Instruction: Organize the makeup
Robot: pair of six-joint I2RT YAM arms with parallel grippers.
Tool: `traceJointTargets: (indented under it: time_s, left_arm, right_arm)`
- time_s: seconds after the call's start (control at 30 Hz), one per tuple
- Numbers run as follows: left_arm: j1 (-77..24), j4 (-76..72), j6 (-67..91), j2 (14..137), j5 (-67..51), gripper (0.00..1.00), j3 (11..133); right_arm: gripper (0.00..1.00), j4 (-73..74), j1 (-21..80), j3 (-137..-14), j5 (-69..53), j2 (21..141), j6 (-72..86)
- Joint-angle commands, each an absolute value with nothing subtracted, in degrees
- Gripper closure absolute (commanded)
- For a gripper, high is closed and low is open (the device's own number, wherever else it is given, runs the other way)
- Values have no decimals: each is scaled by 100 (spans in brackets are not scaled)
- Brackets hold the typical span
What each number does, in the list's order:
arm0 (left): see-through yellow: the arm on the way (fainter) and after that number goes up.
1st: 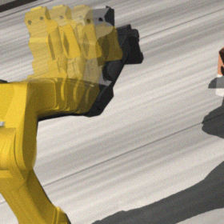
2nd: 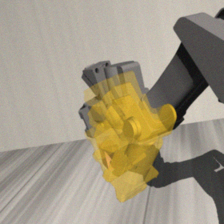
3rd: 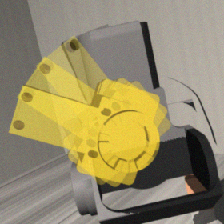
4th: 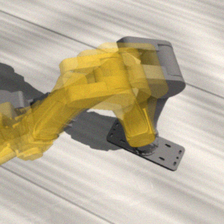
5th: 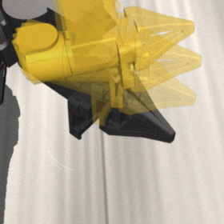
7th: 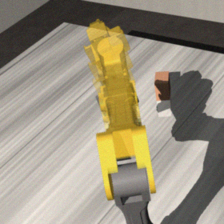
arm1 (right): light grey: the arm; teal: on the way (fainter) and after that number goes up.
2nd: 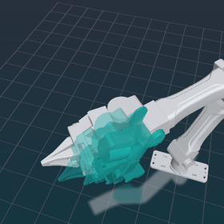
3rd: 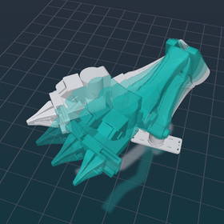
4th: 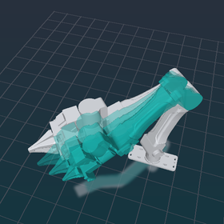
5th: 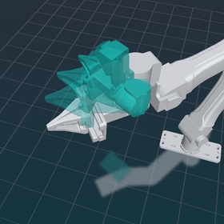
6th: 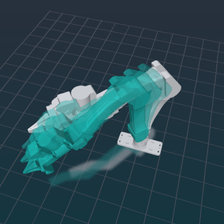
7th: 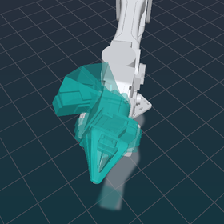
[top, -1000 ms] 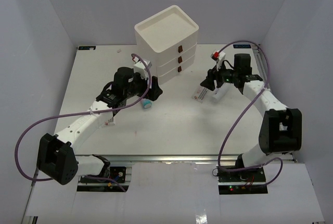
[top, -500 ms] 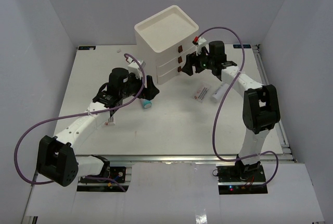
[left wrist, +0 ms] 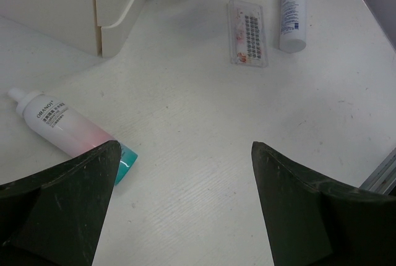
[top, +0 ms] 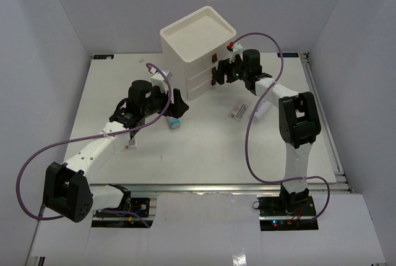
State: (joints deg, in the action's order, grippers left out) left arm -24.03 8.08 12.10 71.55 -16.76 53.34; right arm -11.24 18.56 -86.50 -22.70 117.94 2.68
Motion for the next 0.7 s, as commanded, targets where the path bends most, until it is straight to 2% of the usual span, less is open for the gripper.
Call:
traceJointTargets:
  time_s: [0.0,0.2,0.37,0.4,0.43,0.53,0.67]
  left_arm:
    - [-2332,686,1238,7026,-1733,2,5344]
    - [-2312,668,1231,7057,-1749,2,5335]
    - [-2284,667,1238,7067,-1749,2,5326]
    - [-2278,661,1232,7073,-1749,2,5326]
    - [-2276,659,1234,7075,-1749,2,5326]
    - [-2276,659,1239,7075,-1781,2,5326]
    - [-2268,659,1234,7054,-1740,2,5317]
  right_arm:
    - [30,-1678,1971,-9098,-2209,11933,343]
    - [37,-1714,2012,-9322,-2066,12187,412]
    - [63,-1778,2011,-9175,-2061,12176,417]
    - [73,-1796,1999,-9117,-2084,12148,388]
    - [79,-1821,1995,-9054,-2111,12114,366]
    - [91,-1893,1948,-8850,-2246,11959,336]
    - [92,-2046,1844,-8336,-2333,11588,321]
